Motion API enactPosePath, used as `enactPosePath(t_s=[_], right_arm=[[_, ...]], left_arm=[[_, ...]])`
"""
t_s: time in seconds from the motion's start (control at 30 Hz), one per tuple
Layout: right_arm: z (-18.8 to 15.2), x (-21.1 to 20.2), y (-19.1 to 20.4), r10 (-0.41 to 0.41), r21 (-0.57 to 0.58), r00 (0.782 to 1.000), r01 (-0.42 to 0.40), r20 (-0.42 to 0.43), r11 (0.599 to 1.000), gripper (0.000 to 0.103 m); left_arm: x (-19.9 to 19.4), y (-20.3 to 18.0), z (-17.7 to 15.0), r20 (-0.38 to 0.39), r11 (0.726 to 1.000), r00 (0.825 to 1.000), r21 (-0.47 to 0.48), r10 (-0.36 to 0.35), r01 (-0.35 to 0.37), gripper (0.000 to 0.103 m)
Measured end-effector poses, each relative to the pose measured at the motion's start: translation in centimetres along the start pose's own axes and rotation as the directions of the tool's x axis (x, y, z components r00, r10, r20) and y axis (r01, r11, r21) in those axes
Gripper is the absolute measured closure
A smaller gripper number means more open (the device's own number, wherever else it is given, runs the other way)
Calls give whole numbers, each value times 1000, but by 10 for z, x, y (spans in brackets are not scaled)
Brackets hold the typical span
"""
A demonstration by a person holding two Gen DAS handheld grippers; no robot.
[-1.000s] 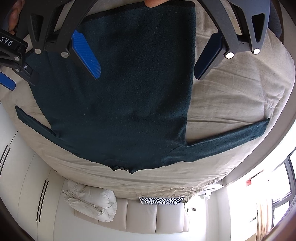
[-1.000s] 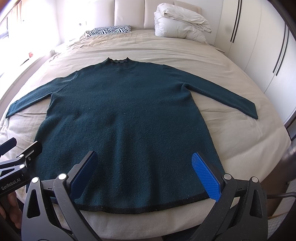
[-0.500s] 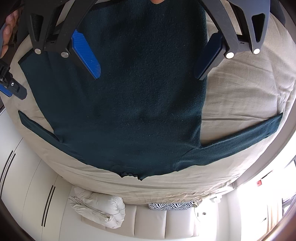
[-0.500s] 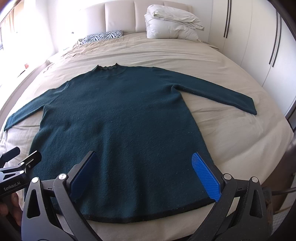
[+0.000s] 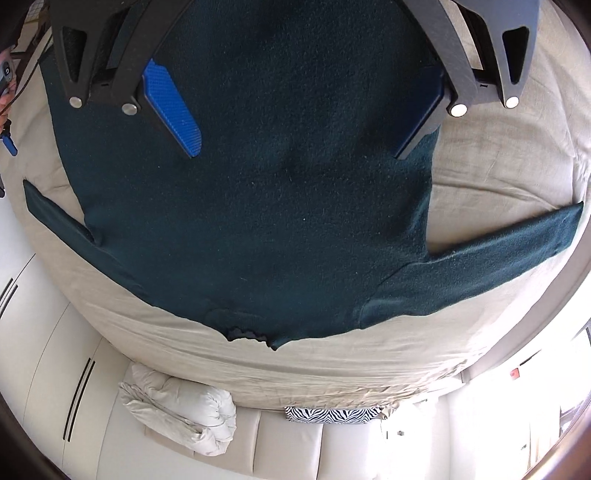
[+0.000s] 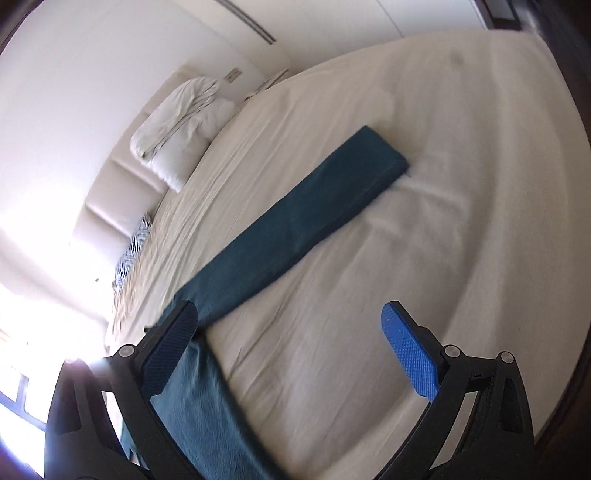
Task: Fold small clothes
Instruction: 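Grasp the sleeve cuff with the right gripper and lift it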
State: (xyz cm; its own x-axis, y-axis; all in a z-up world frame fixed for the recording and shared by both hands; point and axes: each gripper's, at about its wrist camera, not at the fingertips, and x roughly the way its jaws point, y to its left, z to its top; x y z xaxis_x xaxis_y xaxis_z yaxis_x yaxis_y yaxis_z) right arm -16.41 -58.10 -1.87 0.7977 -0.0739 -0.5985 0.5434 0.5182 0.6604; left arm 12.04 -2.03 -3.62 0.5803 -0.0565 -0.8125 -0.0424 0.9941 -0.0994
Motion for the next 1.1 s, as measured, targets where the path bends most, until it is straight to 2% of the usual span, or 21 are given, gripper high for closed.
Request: enactPosePath(t_s=[0.13, 0.23, 0.37, 0.4, 0.47, 0.53, 0.57, 0.63, 0.7, 0.77, 0.83, 0.9, 0.93, 1.0, 1.03, 1.1], right_arm=[[39, 40, -42, 31, 164, 999, -25, -35, 986, 22], [57, 73, -66, 59, 273, 997, -42, -56, 961, 31], [78, 106, -79, 64, 316, 998, -53, -23, 947, 32], [84, 113, -78, 61, 311, 998, -53, -15, 949, 36], [97, 129, -76, 58, 298, 998, -52, -12, 953, 49], [111, 148, -74, 57, 299, 998, -46, -28, 953, 66], [117, 155, -74, 39, 298, 999, -28, -33, 954, 70], [130, 168, -71, 13, 283, 1000, -5, -28, 959, 87], [140, 176, -59, -22, 246, 999, 31, -37, 969, 95], [146, 182, -33, -71, 159, 997, 75, -30, 984, 96], [147, 187, 9, -106, 25, 994, 107, -22, 994, 96], [142, 194, 62, -111, -131, 993, 107, -28, 986, 96], [135, 198, 94, -110, -226, 994, 100, -30, 969, 96], [107, 206, 161, -99, -424, 994, 73, -41, 903, 96], [87, 212, 195, -89, -522, 995, 50, -51, 851, 97], [34, 219, 257, -74, -707, 995, 5, -67, 707, 97]], left_arm=[[23, -4, 12, -57, 998, 996, -17, -66, 65, 9], [32, -11, 19, -63, 990, 989, -35, -137, 135, 11], [44, -20, 28, -77, 972, 969, -48, -234, 231, 11], [46, -22, 30, -77, 969, 967, -49, -244, 241, 12], [51, -25, 35, -80, 963, 960, -51, -269, 266, 13], [58, -25, 41, -86, 950, 947, -71, -309, 303, 15], [61, -24, 44, -89, 946, 943, -81, -320, 313, 19], [66, -24, 51, -91, 939, 936, -91, -339, 331, 24], [69, -24, 58, -83, 931, 929, -89, -361, 354, 25], [71, -24, 65, -70, 925, 924, -85, -377, 371, 26], [74, -23, 72, -56, 914, 915, -100, -401, 394, 26], [78, -20, 78, -47, 894, 898, -129, -438, 429, 26], [80, -19, 79, -45, 886, 892, -145, -450, 440, 26], [87, -15, 82, -43, 862, 873, -187, -486, 471, 26], [91, -13, 84, -40, 844, 859, -213, -511, 492, 26], [98, -9, 86, -38, 806, 830, -267, -557, 529, 26]])
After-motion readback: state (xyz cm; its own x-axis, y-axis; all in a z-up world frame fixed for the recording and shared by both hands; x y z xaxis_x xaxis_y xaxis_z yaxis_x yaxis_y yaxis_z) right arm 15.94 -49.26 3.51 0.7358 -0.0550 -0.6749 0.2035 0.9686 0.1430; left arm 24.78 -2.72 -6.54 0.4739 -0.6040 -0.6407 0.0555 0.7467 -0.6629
